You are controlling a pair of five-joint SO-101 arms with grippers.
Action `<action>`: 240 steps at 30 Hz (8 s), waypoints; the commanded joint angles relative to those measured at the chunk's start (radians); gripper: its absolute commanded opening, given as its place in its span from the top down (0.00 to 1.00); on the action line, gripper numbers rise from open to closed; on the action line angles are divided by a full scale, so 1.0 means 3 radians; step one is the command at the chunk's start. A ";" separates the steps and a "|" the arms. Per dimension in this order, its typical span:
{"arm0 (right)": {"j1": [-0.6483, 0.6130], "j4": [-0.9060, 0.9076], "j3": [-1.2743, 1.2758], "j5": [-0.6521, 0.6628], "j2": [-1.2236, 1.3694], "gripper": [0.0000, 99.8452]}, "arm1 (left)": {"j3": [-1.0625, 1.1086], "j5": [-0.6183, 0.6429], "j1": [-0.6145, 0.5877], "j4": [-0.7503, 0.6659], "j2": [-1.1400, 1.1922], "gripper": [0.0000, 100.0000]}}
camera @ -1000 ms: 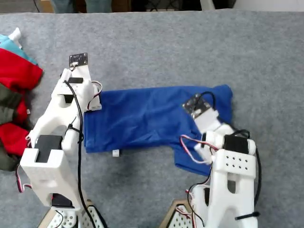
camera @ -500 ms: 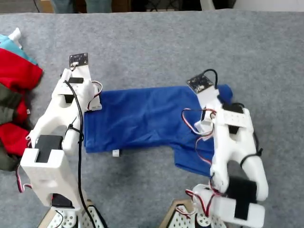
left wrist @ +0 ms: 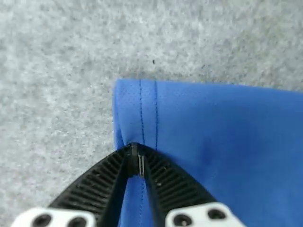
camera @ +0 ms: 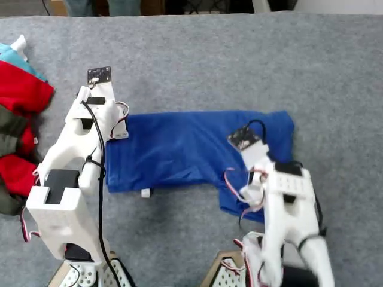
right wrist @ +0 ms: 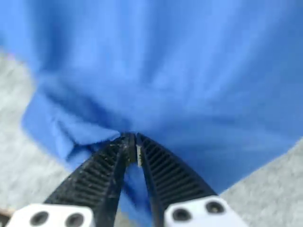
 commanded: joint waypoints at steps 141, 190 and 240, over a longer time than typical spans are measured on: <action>0.0880 -0.0281 -0.2800 0.0455 0.2780 0.99 | 0.1777 -0.0762 0.0197 0.0031 -0.1596 0.97; 0.0404 0.0660 0.0545 0.3422 -0.0826 0.79 | 0.1885 -0.0762 -0.0171 0.0829 -0.2849 0.97; -0.0302 0.1084 -0.2949 0.2931 0.1741 0.99 | 0.1880 -0.0762 -0.0187 0.0823 -0.2849 0.97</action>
